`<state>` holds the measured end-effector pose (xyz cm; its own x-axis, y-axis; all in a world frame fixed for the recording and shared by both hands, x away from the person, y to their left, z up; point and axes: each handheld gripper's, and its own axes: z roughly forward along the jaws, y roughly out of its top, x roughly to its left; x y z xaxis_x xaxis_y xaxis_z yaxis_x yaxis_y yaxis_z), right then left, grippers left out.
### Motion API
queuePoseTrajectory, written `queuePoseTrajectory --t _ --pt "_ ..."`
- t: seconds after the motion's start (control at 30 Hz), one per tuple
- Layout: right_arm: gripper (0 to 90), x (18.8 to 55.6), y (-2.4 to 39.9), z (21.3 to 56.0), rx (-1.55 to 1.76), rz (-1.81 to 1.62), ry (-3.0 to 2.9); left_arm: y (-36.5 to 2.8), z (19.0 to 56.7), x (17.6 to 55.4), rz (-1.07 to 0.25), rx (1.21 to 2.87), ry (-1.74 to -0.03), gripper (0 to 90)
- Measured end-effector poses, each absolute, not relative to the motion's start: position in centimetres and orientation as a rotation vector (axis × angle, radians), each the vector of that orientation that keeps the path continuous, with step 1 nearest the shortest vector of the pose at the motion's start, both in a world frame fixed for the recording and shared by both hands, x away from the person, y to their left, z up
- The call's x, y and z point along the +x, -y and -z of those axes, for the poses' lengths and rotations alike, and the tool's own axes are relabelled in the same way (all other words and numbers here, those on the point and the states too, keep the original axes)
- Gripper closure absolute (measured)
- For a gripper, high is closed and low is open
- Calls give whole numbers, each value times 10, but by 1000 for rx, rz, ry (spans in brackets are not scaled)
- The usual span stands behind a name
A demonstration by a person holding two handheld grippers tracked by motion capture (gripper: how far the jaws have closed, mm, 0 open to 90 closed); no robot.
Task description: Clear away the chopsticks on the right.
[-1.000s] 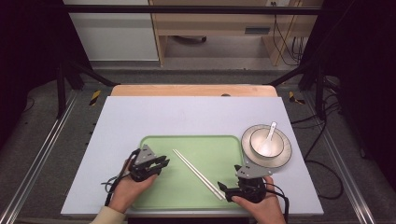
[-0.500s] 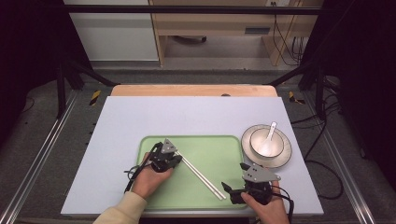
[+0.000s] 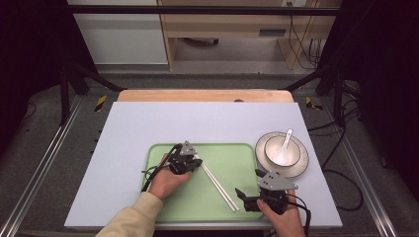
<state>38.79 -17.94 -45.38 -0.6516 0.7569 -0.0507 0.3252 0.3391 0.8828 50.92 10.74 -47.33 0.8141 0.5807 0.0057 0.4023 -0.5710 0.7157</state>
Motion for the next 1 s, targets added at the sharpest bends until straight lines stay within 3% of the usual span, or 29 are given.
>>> queuePoseTrajectory --t 0.3,1.0 --pt "107 391 180 454 959 -1255 -2136 -82 470 520 -314 2332 -592 897" --pt "131 390 177 457 952 -1245 -2172 -31 472 522 -237 2337 -423 897"
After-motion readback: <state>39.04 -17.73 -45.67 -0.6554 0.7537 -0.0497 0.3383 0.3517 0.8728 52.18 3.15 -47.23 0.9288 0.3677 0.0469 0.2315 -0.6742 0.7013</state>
